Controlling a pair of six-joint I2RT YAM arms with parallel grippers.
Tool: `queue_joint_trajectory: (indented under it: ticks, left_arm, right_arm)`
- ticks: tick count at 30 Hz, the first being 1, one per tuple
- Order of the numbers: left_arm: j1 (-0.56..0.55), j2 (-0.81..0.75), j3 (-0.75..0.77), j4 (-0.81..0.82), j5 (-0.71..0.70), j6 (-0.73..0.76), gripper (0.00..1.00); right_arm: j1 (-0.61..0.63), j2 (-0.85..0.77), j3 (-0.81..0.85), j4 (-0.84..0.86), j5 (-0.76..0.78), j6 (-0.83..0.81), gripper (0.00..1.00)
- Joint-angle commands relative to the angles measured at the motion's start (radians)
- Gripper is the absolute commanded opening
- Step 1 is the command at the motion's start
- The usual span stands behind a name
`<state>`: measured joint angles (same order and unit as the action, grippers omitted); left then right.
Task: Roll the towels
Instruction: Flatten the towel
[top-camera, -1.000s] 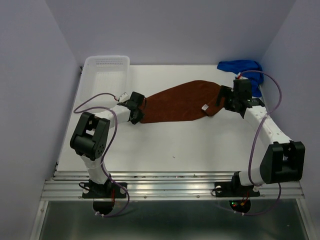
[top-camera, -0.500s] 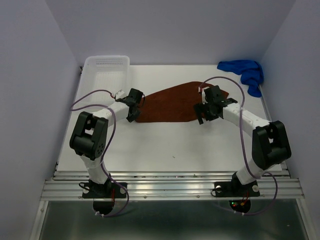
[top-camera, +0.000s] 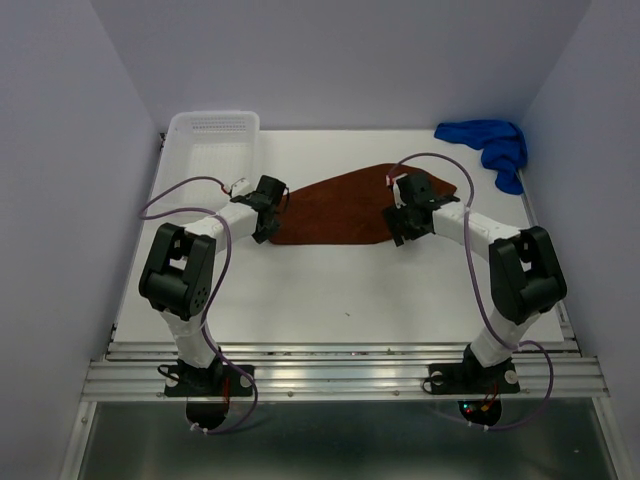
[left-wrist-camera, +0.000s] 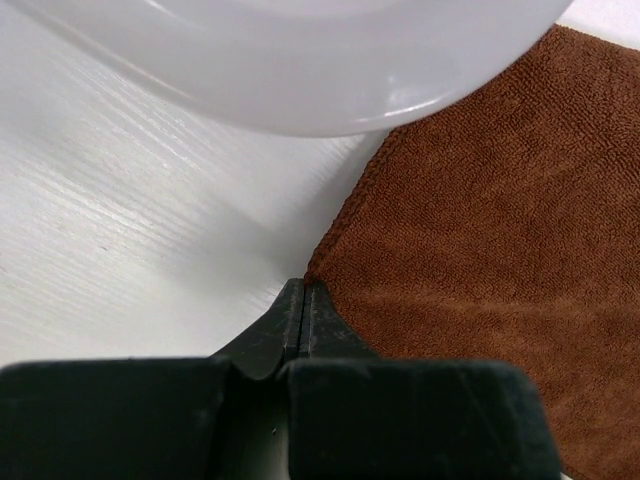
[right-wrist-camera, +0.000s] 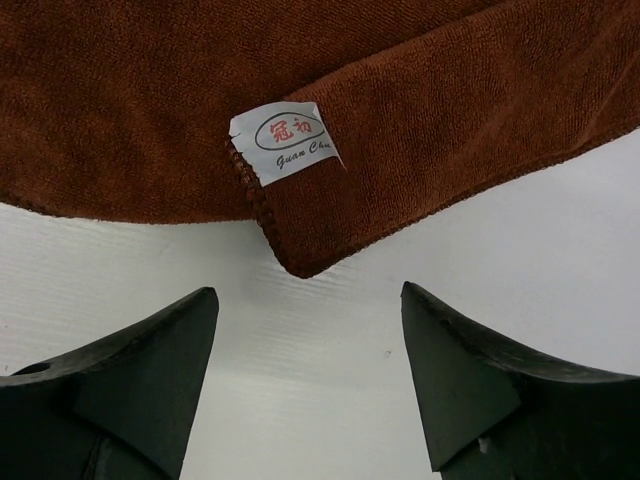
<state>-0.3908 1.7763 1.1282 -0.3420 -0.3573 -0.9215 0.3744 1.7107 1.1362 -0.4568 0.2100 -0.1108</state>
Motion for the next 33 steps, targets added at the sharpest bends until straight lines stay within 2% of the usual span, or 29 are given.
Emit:
queue_joint_trajectory:
  ticks: [1,6,17,21,25,27,31,33]
  left_arm:
    - [0.006,-0.028,0.03,-0.022,-0.035,0.012,0.0]
    - [0.006,-0.028,0.03,-0.023,-0.043,0.012,0.0]
    - [0.006,-0.014,0.045,-0.026,-0.042,0.01,0.0]
    - [0.007,-0.014,0.047,-0.022,-0.039,0.013,0.0]
    - [0.007,-0.012,0.048,-0.025,-0.04,0.01,0.0]
    - [0.01,-0.012,0.051,-0.025,-0.042,0.013,0.0]
    - [0.012,-0.014,0.054,-0.026,-0.045,0.015,0.0]
    - [0.015,-0.017,0.058,-0.029,-0.039,0.015,0.0]
  right_arm:
    - [0.006,0.016,0.049,0.056,0.012,-0.003,0.77]
    - [0.006,0.047,0.066,0.06,0.023,-0.006,0.73]
    - [0.006,0.075,0.085,0.063,0.023,0.0,0.41]
    - [0.006,0.084,0.094,0.061,0.028,0.002,0.34]
    - [0.006,0.092,0.1,0.061,0.035,0.008,0.21]
    - [0.006,0.093,0.105,0.056,0.035,0.005,0.18]
    - [0.006,0.09,0.106,0.056,0.034,-0.001,0.01]
    - [0.006,0.079,0.096,0.067,0.048,-0.007,0.01]
